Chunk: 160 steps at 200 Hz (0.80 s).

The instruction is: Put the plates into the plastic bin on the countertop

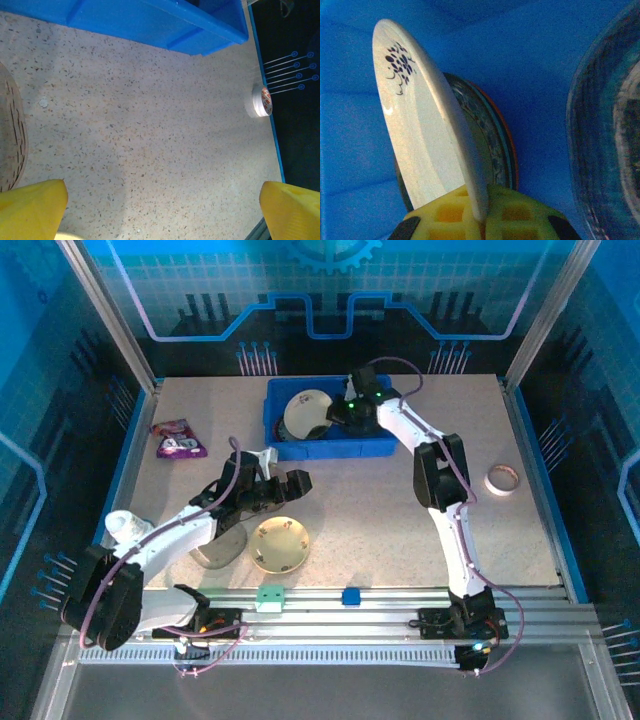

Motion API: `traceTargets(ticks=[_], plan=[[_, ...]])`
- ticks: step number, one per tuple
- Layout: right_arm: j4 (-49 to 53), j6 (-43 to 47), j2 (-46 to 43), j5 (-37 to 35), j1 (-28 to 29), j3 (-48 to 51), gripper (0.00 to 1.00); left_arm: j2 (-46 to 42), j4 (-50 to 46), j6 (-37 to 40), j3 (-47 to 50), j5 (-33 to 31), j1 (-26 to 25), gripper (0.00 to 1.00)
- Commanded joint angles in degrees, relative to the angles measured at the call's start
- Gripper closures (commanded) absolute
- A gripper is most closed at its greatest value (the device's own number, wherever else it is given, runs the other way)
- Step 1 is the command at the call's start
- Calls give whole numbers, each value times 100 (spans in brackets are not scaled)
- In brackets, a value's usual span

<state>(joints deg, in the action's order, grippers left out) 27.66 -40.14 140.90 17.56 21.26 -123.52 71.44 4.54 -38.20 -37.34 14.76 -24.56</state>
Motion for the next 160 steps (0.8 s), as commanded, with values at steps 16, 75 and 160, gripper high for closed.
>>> traceTargets(ticks=[16, 75, 160], plan=[[442, 230, 145, -306, 119, -392, 92, -252, -311, 252, -13, -98, 66, 1], [697, 398, 225, -517, 177, -653, 67, -187, -278, 236, -18, -95, 92, 1], [917, 683, -8, -920, 247, -562, 58, -38, -364, 323, -168, -97, 109, 1]])
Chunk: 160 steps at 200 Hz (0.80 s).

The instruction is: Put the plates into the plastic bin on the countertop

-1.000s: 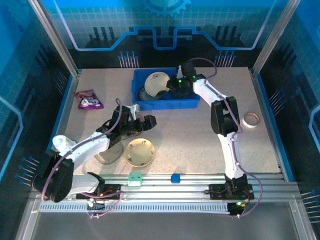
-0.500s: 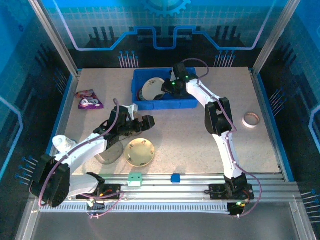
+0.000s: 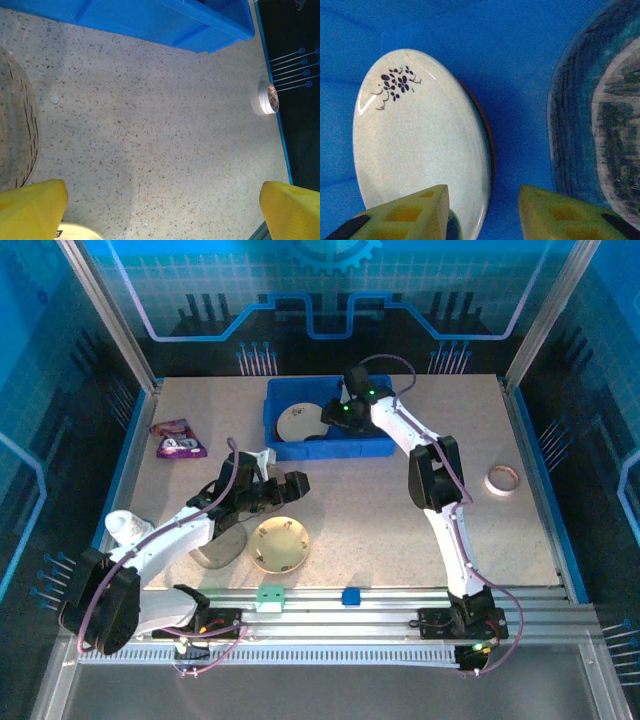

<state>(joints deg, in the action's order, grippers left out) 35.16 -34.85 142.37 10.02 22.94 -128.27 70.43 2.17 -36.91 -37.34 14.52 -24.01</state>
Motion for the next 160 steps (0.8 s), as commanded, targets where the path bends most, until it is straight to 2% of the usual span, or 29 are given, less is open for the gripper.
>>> traceTargets(ticks=[1, 27, 51, 93, 160], plan=[[167, 154, -156, -167, 79, -81, 58, 65, -129, 194, -168, -73, 59, 1], [64, 228, -379, -271, 79, 75, 59, 84, -215, 210, -203, -153, 95, 1], [30, 277, -409, -258, 69, 22, 65, 56, -248, 188, -194, -144, 176, 1], [-23, 116, -42, 9, 75, -225, 84, -148, -360, 192, -92, -230, 238, 1], [-185, -38, 193, 165, 100, -95, 87, -438, -543, 210, 34, -185, 602, 1]])
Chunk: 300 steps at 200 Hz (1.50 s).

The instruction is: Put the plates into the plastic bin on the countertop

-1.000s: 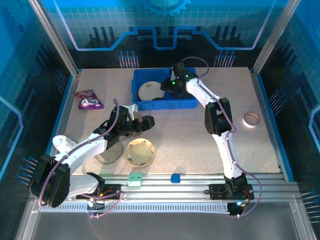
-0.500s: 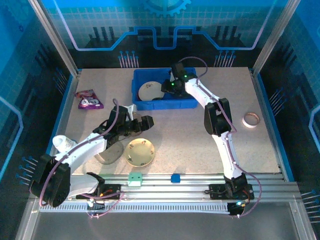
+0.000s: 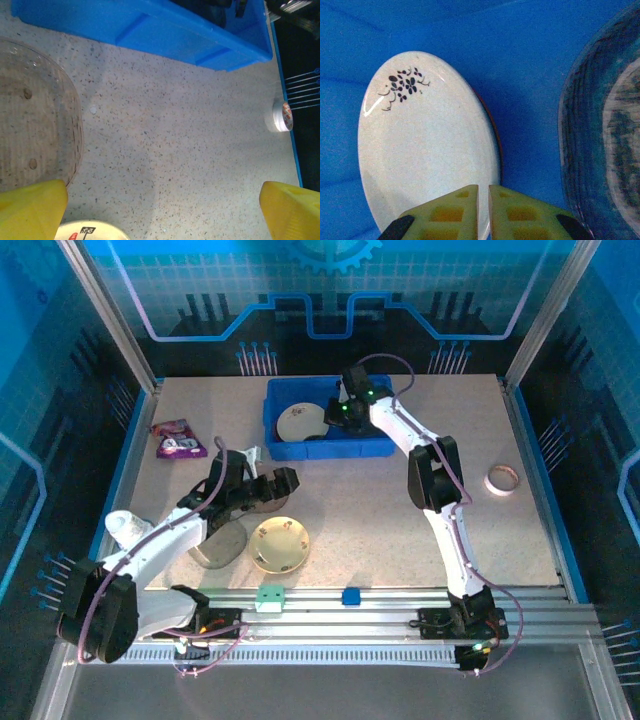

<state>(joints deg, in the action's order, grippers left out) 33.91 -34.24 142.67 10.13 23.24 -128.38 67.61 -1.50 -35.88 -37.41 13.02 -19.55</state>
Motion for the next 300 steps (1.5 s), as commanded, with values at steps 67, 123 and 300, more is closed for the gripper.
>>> traceTargets(ticks=[67, 123, 300], plan=[[-533, -230, -400, 517, -57, 295, 88, -154, -197, 124, -21, 10, 312, 1], [-1354, -219, -2070, 643, 74, 1922, 83, -214, -272, 125, 36, -71, 396, 1], [-1994, -143, -4277, 489, 1347, 5184, 73, 1162, -1338, 1207, -878, -1233, 1480, 41]])
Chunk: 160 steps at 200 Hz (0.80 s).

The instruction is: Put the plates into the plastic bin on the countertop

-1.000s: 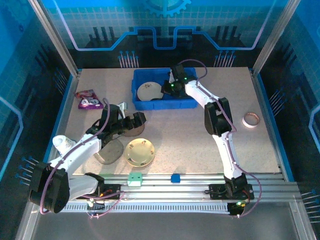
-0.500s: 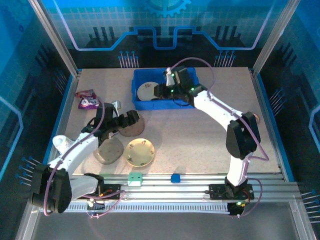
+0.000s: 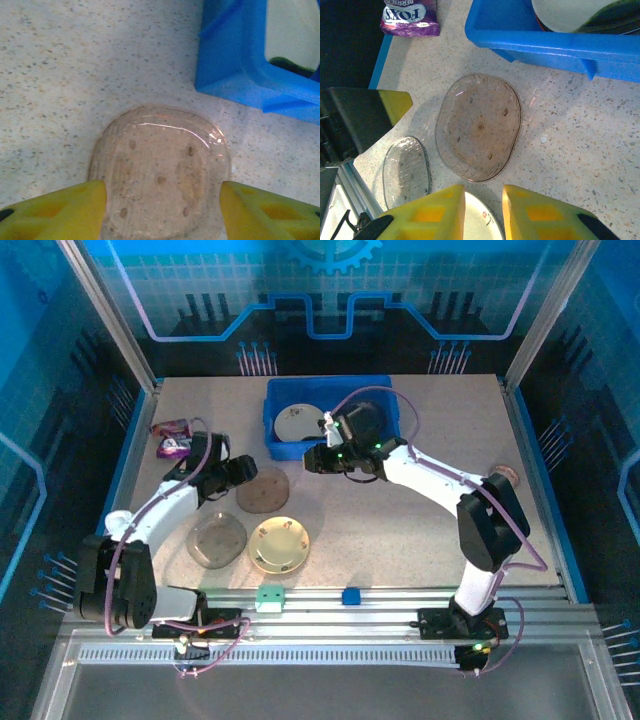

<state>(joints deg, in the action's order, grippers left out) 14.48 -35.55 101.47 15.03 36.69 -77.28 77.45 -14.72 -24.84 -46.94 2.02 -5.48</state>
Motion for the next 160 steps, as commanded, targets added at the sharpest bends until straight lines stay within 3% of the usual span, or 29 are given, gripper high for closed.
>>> traceTargets(ticks=[1, 55, 160], plan=[[-51, -13, -156, 9, 4, 78, 73, 189, -23, 107, 73, -137, 73, 41], [-2, -13, -136, 34, 8, 179, 74, 776, 22, 85, -55, -92, 177, 51], [33, 4, -76, 62, -30, 310, 74, 1219, 136, 59, -76, 81, 378, 54]])
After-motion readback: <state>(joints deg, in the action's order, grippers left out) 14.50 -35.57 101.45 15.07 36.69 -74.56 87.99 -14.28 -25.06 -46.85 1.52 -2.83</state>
